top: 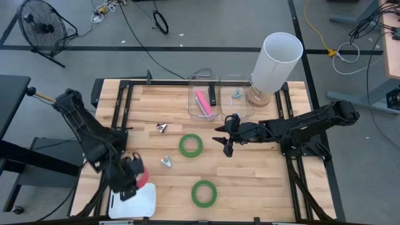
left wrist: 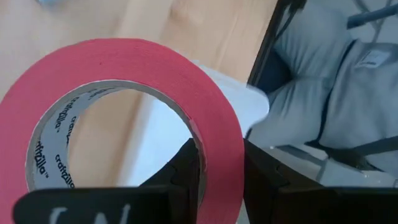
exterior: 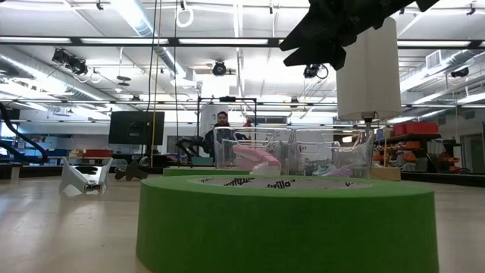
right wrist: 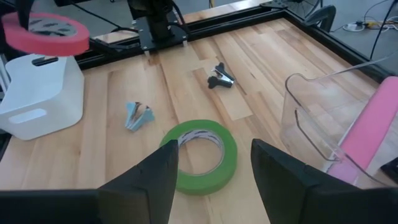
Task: Pick and place Stapler, Stapler remover, tape
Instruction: Put the pink tape into the white bin, then put the top green tape into the white bin
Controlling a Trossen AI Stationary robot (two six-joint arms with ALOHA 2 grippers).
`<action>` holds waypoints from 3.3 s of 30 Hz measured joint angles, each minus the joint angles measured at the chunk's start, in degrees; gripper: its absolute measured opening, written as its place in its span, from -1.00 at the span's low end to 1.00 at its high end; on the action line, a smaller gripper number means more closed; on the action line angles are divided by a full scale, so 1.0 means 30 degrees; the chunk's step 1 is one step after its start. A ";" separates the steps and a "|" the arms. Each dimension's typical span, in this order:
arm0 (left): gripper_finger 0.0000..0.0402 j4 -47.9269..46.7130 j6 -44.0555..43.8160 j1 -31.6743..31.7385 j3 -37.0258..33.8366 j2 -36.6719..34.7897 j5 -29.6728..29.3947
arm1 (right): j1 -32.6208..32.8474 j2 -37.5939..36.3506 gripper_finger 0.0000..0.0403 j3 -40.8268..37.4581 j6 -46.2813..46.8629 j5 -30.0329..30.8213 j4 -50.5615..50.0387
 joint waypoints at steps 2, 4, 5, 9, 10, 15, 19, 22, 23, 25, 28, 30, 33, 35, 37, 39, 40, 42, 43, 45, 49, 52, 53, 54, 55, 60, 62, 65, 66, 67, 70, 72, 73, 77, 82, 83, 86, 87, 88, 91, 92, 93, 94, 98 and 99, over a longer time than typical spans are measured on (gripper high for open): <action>-0.58 0.0627 -0.1298 -0.0885 0.0000 0.0661 -0.0038 | 0.0000 0.0000 0.00 0.0000 -0.0006 0.0000 0.0007; -0.58 0.1459 -0.2257 -0.1578 0.0000 0.1261 -0.0124 | 0.0000 0.0000 0.00 0.0000 -0.0181 0.0000 0.0011; -0.58 0.1980 -0.2576 -0.1844 0.0000 0.1569 -0.0319 | 0.0000 0.0000 0.00 0.0000 -0.0272 0.0000 0.0014; -0.58 0.4480 -0.3284 -0.2604 0.0000 0.2735 -0.0882 | -0.0006 0.0000 0.00 0.0000 -0.0424 0.0000 0.0022; -0.58 0.4935 -0.3521 -0.2716 0.0000 0.2995 -0.0903 | -0.0022 0.0000 0.00 0.0000 -0.0530 0.0000 0.0031; -0.58 0.5572 -0.4294 -0.3159 0.0000 0.4043 -0.0879 | -0.0155 0.0000 0.00 0.0003 -0.0895 0.0000 0.0058; -0.58 0.5853 -0.5456 -0.3503 0.0000 0.4495 -0.0853 | -0.0292 0.0000 0.00 0.0001 -0.0947 0.0000 0.0051; -0.58 0.5839 -0.6305 -0.3838 0.0000 0.4734 -0.1085 | -0.0412 0.0000 0.00 0.0000 -0.0979 -0.0002 0.0073; -0.58 0.5820 -0.6587 -0.3939 0.0000 0.4797 -0.1200 | -0.0461 0.0000 0.00 0.0000 -0.0979 -0.0007 0.0073; -0.58 0.5675 -0.7180 -0.4080 0.0000 0.4914 -0.1261 | -0.0510 0.0000 0.00 0.0000 -0.0986 0.0000 0.0080; -0.58 0.5586 -0.7547 -0.4179 0.0005 0.5197 -0.1225 | -0.0525 0.0000 0.00 0.0000 -0.0993 -0.0007 0.0115; -0.57 0.5505 -0.7589 -0.4181 0.0007 0.5345 -0.1217 | -0.0517 0.0000 0.00 0.0000 -0.1001 -0.0007 0.0160; -0.40 0.5444 -0.7575 -0.4181 0.0007 0.5670 -0.1210 | -0.0517 0.0000 0.00 0.0003 -0.1022 -0.0007 0.0160; -0.28 0.5291 -0.7539 -0.4181 0.0007 0.5804 -0.1165 | -0.0517 0.0000 0.00 0.0000 -0.1030 -0.0007 0.0160; -0.21 0.4975 -0.7550 -0.4181 0.0007 0.5876 -0.0914 | -0.0517 0.0000 0.00 0.0000 -0.1030 -0.0007 0.0160; -0.19 0.4838 -0.7658 -0.4181 0.0007 0.5874 -0.0883 | -0.0517 0.0000 0.00 0.0000 -0.1030 -0.0007 0.0160; -0.19 0.4817 -0.7659 -0.4181 0.0007 0.5872 -0.0888 | -0.0517 0.0000 0.00 0.0002 -0.1030 -0.0007 0.0160; -0.21 0.4766 -0.7655 -0.4181 0.0007 0.5872 -0.0891 | -0.0517 0.0000 0.00 0.0000 -0.1030 -0.0007 0.0160; -0.22 0.4718 -0.7655 -0.4181 0.0008 0.5872 -0.0891 | -0.0517 0.0000 0.00 0.0000 -0.1030 -0.0007 0.0167; -0.29 0.4323 -0.7662 -0.4174 0.0015 0.5872 -0.0905 | -0.0517 0.0000 0.00 0.0000 -0.1030 -0.0007 0.0160; -0.52 0.3592 -0.7669 -0.4167 0.0015 0.5872 -0.0956 | -0.0517 0.0000 0.00 0.0000 -0.1037 -0.0013 0.0160; -0.69 0.3719 -0.7669 -0.4167 0.0015 0.5865 -0.0956 | -0.0517 0.0000 0.00 0.0000 -0.1039 -0.0013 0.0160; -0.74 0.3740 -0.7669 -0.4157 0.0015 0.5865 -0.0956 | -0.0517 0.0000 0.00 0.0000 -0.1044 -0.0015 0.0160; -0.78 0.3853 -0.7669 -0.4152 0.0015 0.5865 -0.0956 | -0.0517 0.0000 0.00 0.0000 -0.1044 -0.0015 0.0160; -0.82 0.4013 -0.7669 -0.4145 0.0015 0.5865 -0.0956 | -0.0517 0.0000 0.00 0.0000 -0.1044 -0.0015 0.0160; -0.93 0.5485 -0.7659 -0.4152 0.0015 0.5857 -0.0956 | -0.0517 0.0000 0.00 0.0002 -0.1044 -0.0015 0.0165; -0.95 0.6489 -0.7531 -0.4181 0.0015 0.5855 -0.0961 | -0.0517 0.0000 0.00 0.0003 -0.1044 -0.0015 0.0160; -0.97 0.7541 -0.7197 -0.4254 0.0015 0.5851 -0.0964 | -0.0517 0.0000 0.00 0.0000 -0.1044 -0.0022 0.0160; -0.97 0.7653 -0.7166 -0.4254 0.0015 0.5896 -0.0971 | -0.0517 0.0000 0.00 0.0000 -0.1044 -0.0029 0.0160; -0.97 0.7626 -0.7167 -0.4264 0.0022 0.5942 -0.0964 | -0.0517 0.0000 0.00 0.0000 -0.1041 -0.0072 0.0160; -0.97 0.7537 -0.7160 -0.4463 0.0015 0.6515 -0.0970 | -0.0514 0.0000 0.00 0.0000 -0.1017 -0.0223 0.0152; -0.97 0.7566 -0.7174 -0.4584 0.0015 0.7072 -0.0491 | -0.0510 0.0000 0.00 0.0000 -0.1008 -0.0226 0.0158; -0.97 0.7576 -0.7174 -0.4645 0.0004 0.7327 -0.0045 | -0.0510 0.0000 0.00 0.0000 -0.1008 -0.0226 0.0155; -0.97 0.7879 -0.7170 -0.4699 -0.0007 0.8127 0.1496 | -0.0516 0.0000 0.00 0.0000 -0.0988 -0.0219 0.0159; -0.97 0.6977 -0.7142 -0.4688 0.0003 0.8298 0.1439 | -0.0510 0.0000 0.00 0.0000 -0.0971 -0.0207 0.0163; -0.97 0.6607 -0.7160 -0.4676 0.0003 0.8298 0.1350 | -0.0510 0.0000 0.00 0.0000 -0.0971 -0.0211 0.0160; -0.97 0.5899 -0.7166 -0.4670 0.0000 0.8298 0.1149 | -0.0510 0.0000 0.00 0.0000 -0.0971 -0.0204 0.0160; -0.97 0.5760 -0.7167 -0.4670 0.0000 0.8298 0.1135 | -0.0516 0.0000 0.00 0.0002 -0.0964 -0.0204 0.0160; -0.97 0.5738 -0.7167 -0.4670 0.0000 0.8298 0.1142 | -0.0515 0.0000 0.00 0.0000 -0.0964 -0.0204 0.0160; -0.97 0.6109 -0.6884 -0.4666 0.0000 0.8240 0.1458 | -0.0510 0.0000 0.00 0.0000 -0.0964 -0.0197 0.0160; -0.97 0.6248 -0.6550 -0.4666 0.0003 0.8179 0.1589 | -0.0510 0.0000 0.00 0.0000 -0.0967 -0.0189 0.0160; -0.97 0.6345 -0.6142 -0.4652 0.0033 0.8090 0.1644 | -0.0510 0.0000 0.00 0.0000 -0.0969 -0.0189 0.0168; -0.97 0.6341 -0.5841 -0.4637 0.0113 0.7978 0.1616 | -0.0510 0.0000 0.00 0.0003 -0.0964 -0.0185 0.0160; -0.97 0.5848 -0.5460 -0.4064 0.0636 0.7120 0.1687 | -0.0510 0.0000 0.00 0.0000 -0.0964 -0.0153 0.0181; -0.97 0.5497 -0.5228 -0.3879 0.0861 0.6828 0.1627 | -0.0510 0.0000 0.00 0.0000 -0.0964 -0.0160 0.0239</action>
